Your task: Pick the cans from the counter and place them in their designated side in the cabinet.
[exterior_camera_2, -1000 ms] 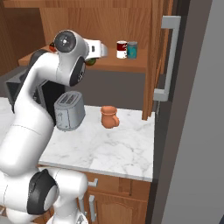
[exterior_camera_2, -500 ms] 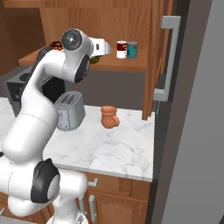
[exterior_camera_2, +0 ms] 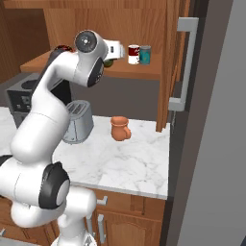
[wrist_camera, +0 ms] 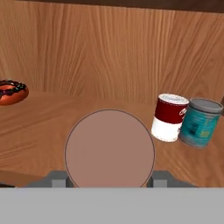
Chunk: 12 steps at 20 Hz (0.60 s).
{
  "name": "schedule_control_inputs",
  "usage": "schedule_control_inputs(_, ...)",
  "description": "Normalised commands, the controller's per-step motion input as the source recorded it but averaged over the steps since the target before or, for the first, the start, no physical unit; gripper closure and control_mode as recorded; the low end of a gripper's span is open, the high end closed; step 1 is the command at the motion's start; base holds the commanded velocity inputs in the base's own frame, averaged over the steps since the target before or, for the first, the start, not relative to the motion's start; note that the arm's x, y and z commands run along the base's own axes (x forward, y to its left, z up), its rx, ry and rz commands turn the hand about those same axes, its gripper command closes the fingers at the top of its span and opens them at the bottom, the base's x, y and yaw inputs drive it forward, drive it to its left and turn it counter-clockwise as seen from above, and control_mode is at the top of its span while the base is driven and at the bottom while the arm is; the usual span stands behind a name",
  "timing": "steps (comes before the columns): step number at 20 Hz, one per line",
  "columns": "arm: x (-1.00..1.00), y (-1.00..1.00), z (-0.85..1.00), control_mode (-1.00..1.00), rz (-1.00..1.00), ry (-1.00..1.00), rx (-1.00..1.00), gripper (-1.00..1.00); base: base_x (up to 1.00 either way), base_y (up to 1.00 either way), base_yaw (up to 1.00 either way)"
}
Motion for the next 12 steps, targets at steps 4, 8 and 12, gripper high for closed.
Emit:
schedule_control_inputs(4, 0.25, -0.06, 0.0, -1.0, 0.0, 0.02, 0.0, 1.0, 0.0, 0.0, 0.0)
schedule_control_inputs(8, 0.26, -0.04, -0.04, -1.0, 0.0, 0.03, 0.0, 1.0, 0.0, 0.0, 0.0)
schedule_control_inputs(12, 0.26, -0.04, -0.07, -1.0, 0.0, 0.05, 0.0, 1.0, 0.0, 0.0, 0.0)
